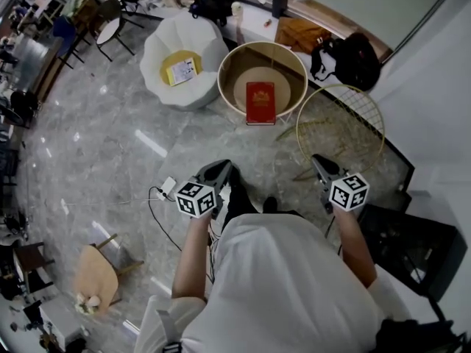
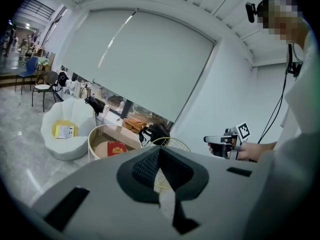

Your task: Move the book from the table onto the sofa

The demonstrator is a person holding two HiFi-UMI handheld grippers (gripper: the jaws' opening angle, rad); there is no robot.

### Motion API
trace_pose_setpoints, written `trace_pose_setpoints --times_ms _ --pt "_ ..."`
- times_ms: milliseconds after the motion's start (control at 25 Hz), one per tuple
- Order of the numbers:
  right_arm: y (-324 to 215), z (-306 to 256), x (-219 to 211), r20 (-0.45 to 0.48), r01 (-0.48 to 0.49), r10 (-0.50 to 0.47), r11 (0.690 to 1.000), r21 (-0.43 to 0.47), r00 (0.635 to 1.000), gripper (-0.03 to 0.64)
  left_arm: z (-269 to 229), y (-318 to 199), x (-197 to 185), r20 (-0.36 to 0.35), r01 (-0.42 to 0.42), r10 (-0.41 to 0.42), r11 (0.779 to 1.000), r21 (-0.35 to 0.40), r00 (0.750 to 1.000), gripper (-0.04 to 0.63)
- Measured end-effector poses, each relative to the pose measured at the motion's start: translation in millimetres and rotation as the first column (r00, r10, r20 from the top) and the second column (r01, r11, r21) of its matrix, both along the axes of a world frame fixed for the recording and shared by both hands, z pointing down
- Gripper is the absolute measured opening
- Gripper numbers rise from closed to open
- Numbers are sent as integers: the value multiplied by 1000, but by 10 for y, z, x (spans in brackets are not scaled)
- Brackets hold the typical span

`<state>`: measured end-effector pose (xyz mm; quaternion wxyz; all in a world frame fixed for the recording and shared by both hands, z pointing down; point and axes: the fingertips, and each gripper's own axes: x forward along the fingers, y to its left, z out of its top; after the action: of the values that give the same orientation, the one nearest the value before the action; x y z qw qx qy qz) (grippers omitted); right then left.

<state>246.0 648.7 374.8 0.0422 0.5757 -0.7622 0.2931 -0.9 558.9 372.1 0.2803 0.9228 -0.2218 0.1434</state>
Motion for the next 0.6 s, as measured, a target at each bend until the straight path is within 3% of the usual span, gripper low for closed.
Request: trace_pose_setpoints --times_ms 600 --pt "-802 127 -41 36 -164 167 984 -63 985 46 145 -1247 -47 17 -134 134 991 -22 991 2"
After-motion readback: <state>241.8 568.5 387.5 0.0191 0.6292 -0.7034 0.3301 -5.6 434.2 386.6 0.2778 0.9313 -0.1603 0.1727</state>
